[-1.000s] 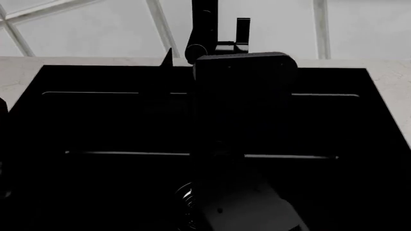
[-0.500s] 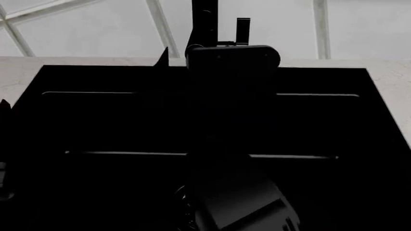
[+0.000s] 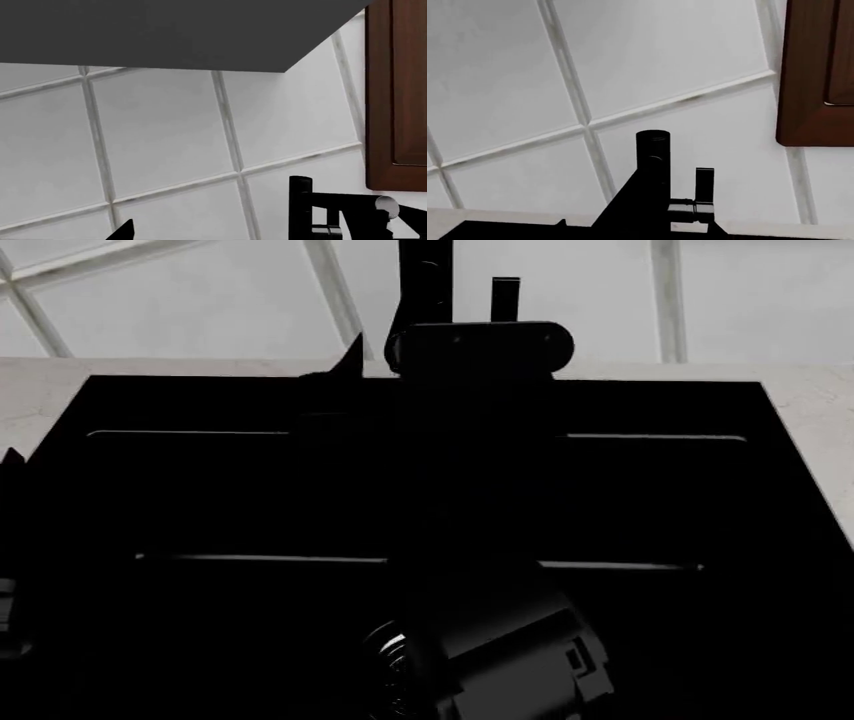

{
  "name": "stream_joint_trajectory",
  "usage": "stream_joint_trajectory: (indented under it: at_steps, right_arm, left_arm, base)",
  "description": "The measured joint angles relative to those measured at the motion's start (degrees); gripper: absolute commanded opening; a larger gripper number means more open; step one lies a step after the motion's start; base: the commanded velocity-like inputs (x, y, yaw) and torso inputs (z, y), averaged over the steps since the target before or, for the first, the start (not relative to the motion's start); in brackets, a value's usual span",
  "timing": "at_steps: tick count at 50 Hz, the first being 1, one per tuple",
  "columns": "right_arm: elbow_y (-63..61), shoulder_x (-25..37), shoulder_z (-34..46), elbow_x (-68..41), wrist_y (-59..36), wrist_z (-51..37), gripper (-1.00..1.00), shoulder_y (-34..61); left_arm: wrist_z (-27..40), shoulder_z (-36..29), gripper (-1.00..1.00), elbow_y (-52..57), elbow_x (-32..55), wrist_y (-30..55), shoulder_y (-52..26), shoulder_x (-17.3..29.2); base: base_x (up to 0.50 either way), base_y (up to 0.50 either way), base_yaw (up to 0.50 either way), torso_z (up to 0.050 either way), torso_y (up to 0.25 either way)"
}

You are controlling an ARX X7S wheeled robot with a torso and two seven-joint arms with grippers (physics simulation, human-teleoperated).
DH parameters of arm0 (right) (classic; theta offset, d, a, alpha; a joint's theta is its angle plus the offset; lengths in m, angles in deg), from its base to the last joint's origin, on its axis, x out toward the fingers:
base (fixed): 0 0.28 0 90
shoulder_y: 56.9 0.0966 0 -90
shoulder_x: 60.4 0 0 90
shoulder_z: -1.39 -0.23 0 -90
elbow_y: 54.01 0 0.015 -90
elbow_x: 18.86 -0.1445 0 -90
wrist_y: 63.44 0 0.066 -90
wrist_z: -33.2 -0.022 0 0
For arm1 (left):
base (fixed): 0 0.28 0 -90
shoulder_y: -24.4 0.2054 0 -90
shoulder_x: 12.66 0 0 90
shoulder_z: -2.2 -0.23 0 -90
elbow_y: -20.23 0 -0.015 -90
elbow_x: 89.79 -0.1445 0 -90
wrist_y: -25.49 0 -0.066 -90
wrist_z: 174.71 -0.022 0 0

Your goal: Turn the sink spout to the right.

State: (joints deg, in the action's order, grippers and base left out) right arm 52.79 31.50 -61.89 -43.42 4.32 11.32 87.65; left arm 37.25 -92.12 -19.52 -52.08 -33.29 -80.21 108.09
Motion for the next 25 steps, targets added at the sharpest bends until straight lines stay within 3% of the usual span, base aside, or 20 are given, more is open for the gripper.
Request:
stream_joint_trajectory:
  at_steps: [25]
  right_arm:
    - [3.6,1.88,0.81,-2.34,1.87,-2.0,1.0,2.67]
  left_arm:
    - [0.01,-0.77,1.0,-0.37,-0.07,-0.34,-0.11,0.33]
  base:
    - [0.0,0.0,0.0,0.0,0.0]
